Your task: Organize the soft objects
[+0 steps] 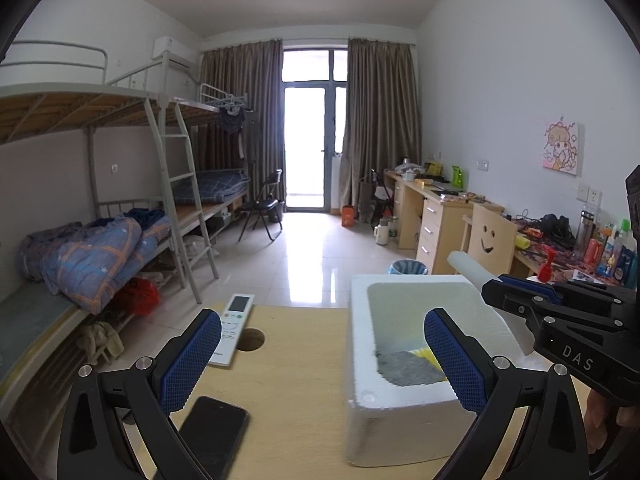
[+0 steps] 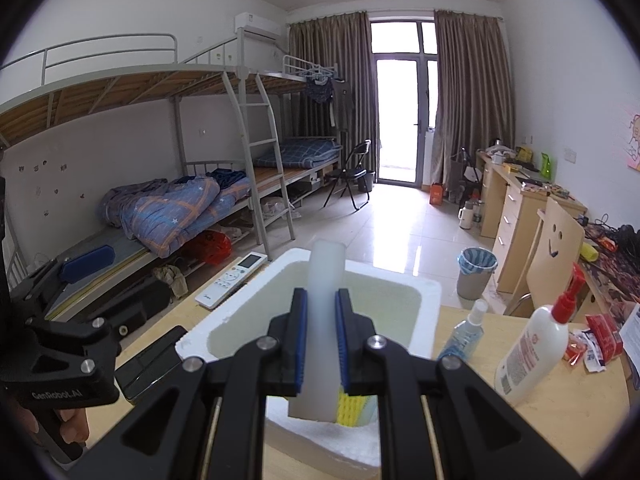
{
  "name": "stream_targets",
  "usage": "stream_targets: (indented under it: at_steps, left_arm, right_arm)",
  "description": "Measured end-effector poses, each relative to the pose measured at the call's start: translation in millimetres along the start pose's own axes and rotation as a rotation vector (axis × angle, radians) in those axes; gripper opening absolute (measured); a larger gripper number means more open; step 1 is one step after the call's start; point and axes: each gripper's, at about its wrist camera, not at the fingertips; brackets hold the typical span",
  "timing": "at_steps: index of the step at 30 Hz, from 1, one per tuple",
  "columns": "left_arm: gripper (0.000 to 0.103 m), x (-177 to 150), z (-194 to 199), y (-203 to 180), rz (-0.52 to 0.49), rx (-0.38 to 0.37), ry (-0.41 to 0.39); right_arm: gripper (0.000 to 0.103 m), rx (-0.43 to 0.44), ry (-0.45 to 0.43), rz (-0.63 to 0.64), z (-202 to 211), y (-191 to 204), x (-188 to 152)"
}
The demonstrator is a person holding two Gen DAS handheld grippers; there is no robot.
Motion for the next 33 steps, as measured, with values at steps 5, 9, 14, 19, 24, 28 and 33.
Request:
stream_targets:
  at_steps: [5,9,14,19,24,28,33]
  left_arm:
    - [0.102,-1,-2,8,0.018,0.013,0.002]
    - [0.102,-2,-3,13,0.031,0.016,0.010]
    - [0.102,-3,-2,16,0.032,0.015,0.009]
    - [0.102,-2,-2,16,0.035,0.014,0.012]
    - [0.102,-2,-2,16,0.037,0.015,0.012]
    - [0.102,-2,-1,12,0.035,0.014,0.018]
    - [0.102,0,2,5,0.029,0.009,0.014]
  right_arm:
    - [0.017,-0.001,0.009,0.005,-5,2,2]
    - [0.017,-0.013,0.020,0.013,-12,3,3]
    - [0.023,-0.015,0.040,-0.016,-20,-4,1]
    - [0.049,-0.022,0.042,-0.020,-20,-3,1]
    - [0.065,-0.025,0.033,-0.021,-14,-4,0]
    - [0.065,-0.023,0.033,-0.030,-11,-6,0]
    - [0.066,-0.024,0.017,-0.049,3,-13,1]
Point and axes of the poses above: each gripper's, at about its wrist camera, not at the fingertips, and z roughly against the way its jaws point, y to its left, x to its top, and after that the axes turned 8 degrees about z, right-handed
